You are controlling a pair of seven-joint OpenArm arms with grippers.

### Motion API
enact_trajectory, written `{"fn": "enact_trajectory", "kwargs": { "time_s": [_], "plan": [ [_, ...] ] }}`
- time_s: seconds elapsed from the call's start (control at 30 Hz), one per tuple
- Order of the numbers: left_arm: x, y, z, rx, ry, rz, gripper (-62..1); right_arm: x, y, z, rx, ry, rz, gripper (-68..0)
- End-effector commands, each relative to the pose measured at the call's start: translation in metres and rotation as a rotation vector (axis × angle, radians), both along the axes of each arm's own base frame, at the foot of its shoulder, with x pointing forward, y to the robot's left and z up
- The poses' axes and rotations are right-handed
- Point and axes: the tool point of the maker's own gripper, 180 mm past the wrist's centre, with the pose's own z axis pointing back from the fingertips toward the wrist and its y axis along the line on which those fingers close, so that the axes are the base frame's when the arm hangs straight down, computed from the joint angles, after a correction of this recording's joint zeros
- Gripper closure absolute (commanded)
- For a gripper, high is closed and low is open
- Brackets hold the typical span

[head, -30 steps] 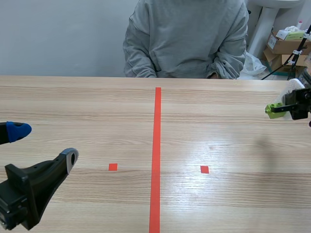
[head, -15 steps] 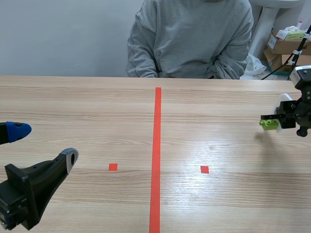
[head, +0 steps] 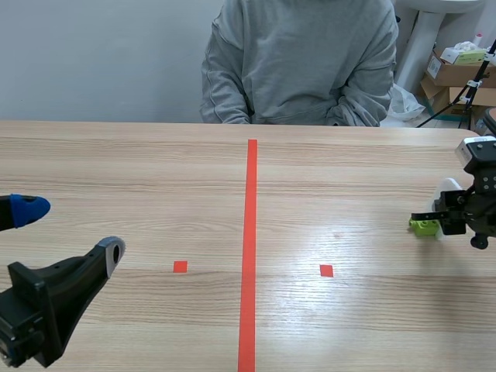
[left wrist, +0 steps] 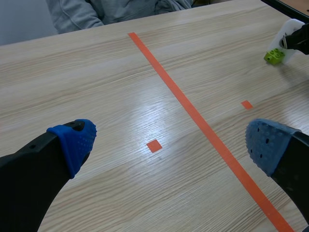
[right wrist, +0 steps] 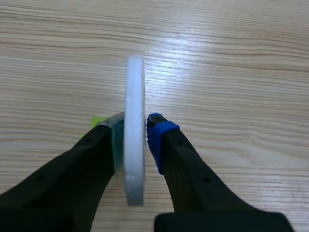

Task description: Do the leaf sorting experiment

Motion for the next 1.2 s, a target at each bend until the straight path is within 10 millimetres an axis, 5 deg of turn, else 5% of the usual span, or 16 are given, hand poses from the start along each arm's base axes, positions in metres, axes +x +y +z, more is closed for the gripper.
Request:
{"fn": "enact_trajectory", "kwargs": {
  "time_s": [0.0,0.17,0.27,0.63,0.87,1.17],
  "plan": [
    [0.003,-0.002,0.012,-0.017,-0.037,-0.005,-62.3,0.006,-0.006,0.011,-0.016,-0.026,0.0,-17.7],
    [0.003,-0.002,0.011,-0.017,-0.037,-0.005,-62.3,0.007,-0.006,0.013,-0.058,-0.023,0.029,-49.5],
    [0.003,-0.002,0.012,-0.017,-0.037,-0.005,-62.3,0.008,-0.006,0.014,-0.089,-0.019,0.054,-56.5],
    [0.003,-0.002,0.011,-0.017,-0.037,-0.005,-62.3,-0.002,-0.01,0.058,-0.094,-0.044,0.108,-59.3],
    [0.003,-0.002,0.012,-0.017,-0.038,-0.005,-62.3,-0.058,0.016,0.078,-0.089,-0.067,0.286,-63.1],
    [0.003,-0.002,0.012,-0.014,-0.04,-0.009,-62.3,-0.132,0.076,0.098,-0.026,-0.074,0.461,-64.1]
  ]
}}
